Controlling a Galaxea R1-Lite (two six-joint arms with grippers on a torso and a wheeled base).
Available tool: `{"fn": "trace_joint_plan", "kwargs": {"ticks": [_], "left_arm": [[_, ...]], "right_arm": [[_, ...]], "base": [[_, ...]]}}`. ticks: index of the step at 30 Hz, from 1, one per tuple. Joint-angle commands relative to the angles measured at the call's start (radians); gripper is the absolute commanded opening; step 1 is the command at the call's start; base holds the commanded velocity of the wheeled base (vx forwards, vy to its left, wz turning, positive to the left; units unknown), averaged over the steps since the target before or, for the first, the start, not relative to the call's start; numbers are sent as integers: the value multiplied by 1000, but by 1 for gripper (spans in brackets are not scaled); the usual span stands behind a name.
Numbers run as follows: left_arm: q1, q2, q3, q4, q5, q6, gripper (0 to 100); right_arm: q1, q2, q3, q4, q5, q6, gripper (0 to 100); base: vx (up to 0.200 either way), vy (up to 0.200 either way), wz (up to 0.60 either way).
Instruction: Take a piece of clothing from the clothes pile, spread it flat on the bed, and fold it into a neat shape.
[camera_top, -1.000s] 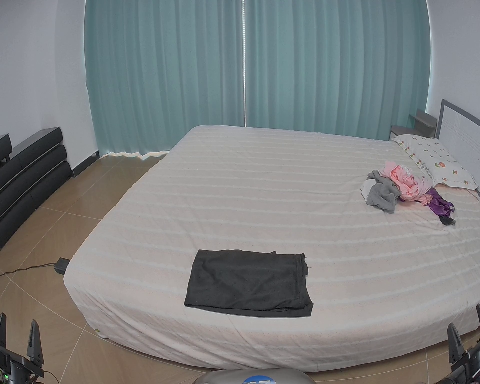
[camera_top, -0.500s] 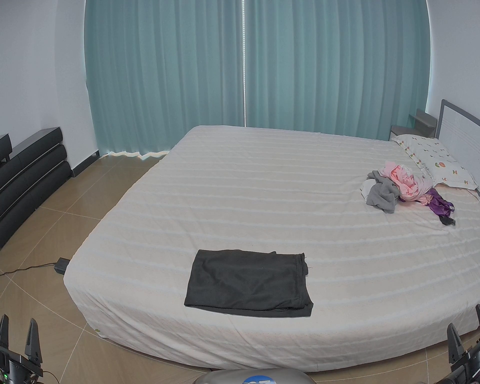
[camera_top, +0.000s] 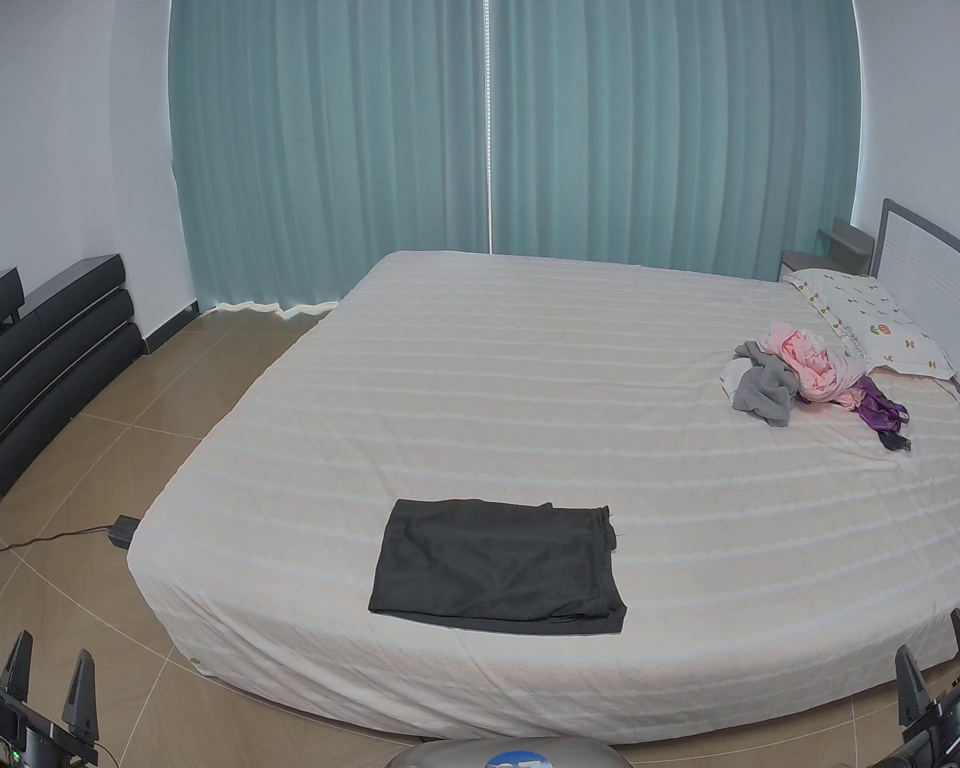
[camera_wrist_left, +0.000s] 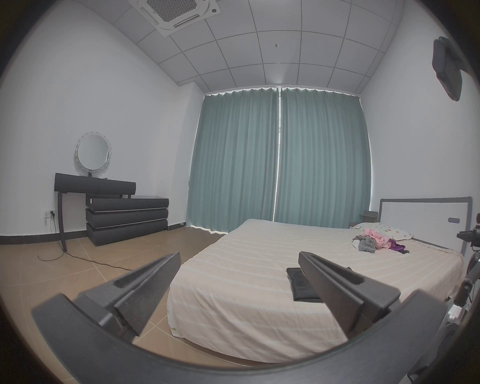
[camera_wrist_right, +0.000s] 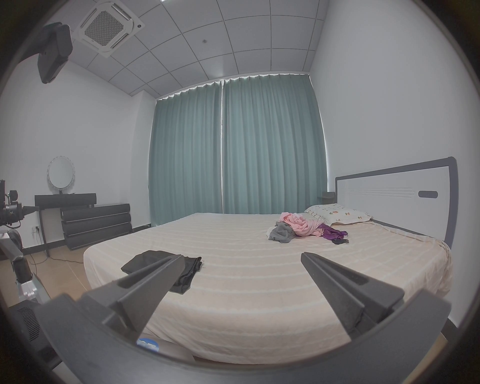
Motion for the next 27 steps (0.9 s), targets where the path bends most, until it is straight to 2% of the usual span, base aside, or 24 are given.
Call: {"fn": "trace_joint_plan", "kwargs": {"ticks": [1,7,9,10,11,12,14,17,19,27], "left_arm": [[0,-10,18,0,0,0,100],[2,-12,18,-6,26,49,100],[2,-12,18,-11,80,121,100],[2,-12,18,-11,80,121,100],[2,-10,18,-14,109,178,100],[2,-10,18,-14,110,195,100],[2,-9,18,-14,101,199,100],[2,-9,18,6,-80,96,100],[0,-10,18,44,-115,106,100],[0,-12,18,40,-106,101,100]], "right_arm": [[0,-13,18,0,1,4,100],[0,-13,18,0,1,12,100],[0,-13,18,0,1,12,100],[0,-13,18,0,1,12,100],[0,-13,18,0,1,10,100],[0,-13,18,0,1,10,100],[0,-13,18,0,1,12,100],[0,-13,18,0,1,12,100],[0,-13,18,0,0,12,100],[0,-13,18,0,0,12,100]], "base": [[0,0,0],[0,0,0],[0,0,0],[0,0,0],[0,0,0],[0,0,0],[0,0,0],[0,0,0],[0,0,0],[0,0,0]]}}
